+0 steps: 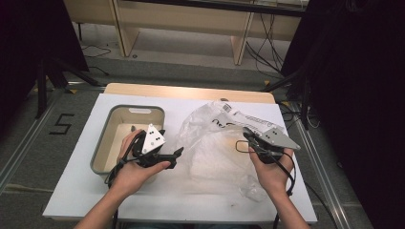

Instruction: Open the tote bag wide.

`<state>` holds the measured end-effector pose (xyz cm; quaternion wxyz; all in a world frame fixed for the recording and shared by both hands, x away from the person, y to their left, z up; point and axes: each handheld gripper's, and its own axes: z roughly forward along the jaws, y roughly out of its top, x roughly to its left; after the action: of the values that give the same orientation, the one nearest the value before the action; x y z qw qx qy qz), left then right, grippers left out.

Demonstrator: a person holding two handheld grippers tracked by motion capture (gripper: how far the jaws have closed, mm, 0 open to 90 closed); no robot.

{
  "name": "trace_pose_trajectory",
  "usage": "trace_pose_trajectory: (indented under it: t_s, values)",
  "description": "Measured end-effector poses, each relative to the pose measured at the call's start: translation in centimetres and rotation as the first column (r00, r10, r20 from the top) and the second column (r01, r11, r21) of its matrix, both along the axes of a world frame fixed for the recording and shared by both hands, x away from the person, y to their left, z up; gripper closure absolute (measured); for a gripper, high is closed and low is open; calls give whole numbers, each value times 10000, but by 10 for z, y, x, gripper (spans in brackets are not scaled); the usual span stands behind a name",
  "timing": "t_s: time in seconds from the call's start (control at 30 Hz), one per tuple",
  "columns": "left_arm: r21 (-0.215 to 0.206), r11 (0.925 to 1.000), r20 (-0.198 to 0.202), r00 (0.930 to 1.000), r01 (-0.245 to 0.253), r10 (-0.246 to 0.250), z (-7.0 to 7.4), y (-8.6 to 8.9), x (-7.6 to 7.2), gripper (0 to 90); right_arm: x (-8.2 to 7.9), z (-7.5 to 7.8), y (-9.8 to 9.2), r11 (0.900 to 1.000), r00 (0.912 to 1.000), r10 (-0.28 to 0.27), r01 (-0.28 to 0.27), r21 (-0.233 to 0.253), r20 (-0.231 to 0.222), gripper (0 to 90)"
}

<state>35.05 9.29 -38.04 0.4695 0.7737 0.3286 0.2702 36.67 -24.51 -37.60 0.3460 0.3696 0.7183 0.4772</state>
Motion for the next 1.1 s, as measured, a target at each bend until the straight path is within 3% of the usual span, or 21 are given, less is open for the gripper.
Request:
trace_pose_trajectory:
  t_s: [0.6, 1.1]
  values:
    - [-135, 9980, 64, 9981, -611, 612, 4, 20, 8, 201, 0, -7, 3, 9999, 9999, 61, -63, -149, -147, 900]
    - [-133, 9946, -155, 9946, -1031, 1029, 3, 34, 14, 201, 1, -8, 2, 9999, 9998, 41, -44, -150, -207, 900]
